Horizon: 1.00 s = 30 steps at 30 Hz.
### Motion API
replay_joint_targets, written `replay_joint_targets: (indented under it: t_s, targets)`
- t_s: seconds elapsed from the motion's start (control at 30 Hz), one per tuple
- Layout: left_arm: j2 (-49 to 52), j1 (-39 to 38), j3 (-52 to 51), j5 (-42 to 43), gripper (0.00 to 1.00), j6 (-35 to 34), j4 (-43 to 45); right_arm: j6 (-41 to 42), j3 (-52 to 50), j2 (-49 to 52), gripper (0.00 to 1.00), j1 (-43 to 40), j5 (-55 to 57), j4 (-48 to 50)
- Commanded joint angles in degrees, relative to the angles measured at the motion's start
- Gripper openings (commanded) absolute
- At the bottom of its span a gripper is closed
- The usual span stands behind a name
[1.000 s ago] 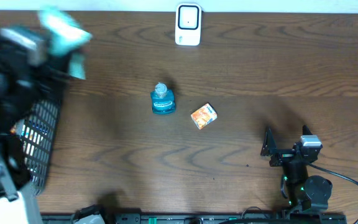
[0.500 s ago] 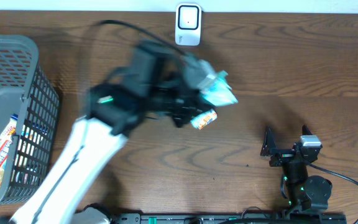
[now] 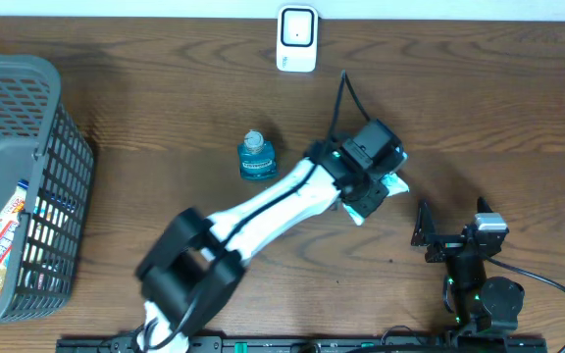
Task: Scan the item barcode
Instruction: 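Carry the green wipes pack toward the scanner and lower it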
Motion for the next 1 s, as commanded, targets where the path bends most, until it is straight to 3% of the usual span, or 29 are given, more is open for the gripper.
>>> replay_joint_targets:
  t_s: [0.0,0.07,0.2,0.3,0.5,0.53,0.63,0.73,0.87,0.97]
  targets:
    - [3.67,0.22,0.20,-4.68,0.36,-18.86,2.25,0.50,-0.07,-0.24,0.99,0.24,-0.13,-0.20]
    - [5.22,0.22,0.20,-8.90,0.36,-23.41,2.29,0.50,-0.07,-0.24,0.99,0.24,-0.13,-0.20]
    - [5.68,0.26,0.20,-15.54,0.36,-24.37,2.08,0.50,-0.07,-0.24,0.99,0.24,-0.13,-0.20]
    - [5.64,0.72,0.20,-19.91,0.47,-24.37,2.29,0.50,-0.07,-0.24,0.99,0.24,-0.13,-0.20]
    - [5.64,4.15,0.20,-20.61,0.51,-24.37,2.25,0.52,-0.07,-0.24,0.99,0.24,-0.13,-0.17]
    - [5.62,4.55,0.22,-20.61,0.56,-24.37,2.25,0.50,-0.07,-0.24,0.99,0.24,-0.13,-0.20]
    - [4.24,5.55,0.44,-20.57,0.85,-24.30,2.16,0.50,-0.07,-0.24,0.99,0.24,-0.13,-0.20]
    - [-0.13,5.79,1.88,-18.49,0.96,-20.92,1.86,0.50,-0.07,-0.24,0.99,0.24,-0.13,-0.20]
    - [-9.14,5.25,4.92,-16.92,0.98,-13.73,1.81,0.50,-0.07,-0.24,0.99,0.24,-0.13,-0.20]
    - [-18.08,5.46,6.36,-17.40,0.98,-12.02,2.23,0.50,-0.07,-0.24,0.99,0.24,-0.13,-0.20]
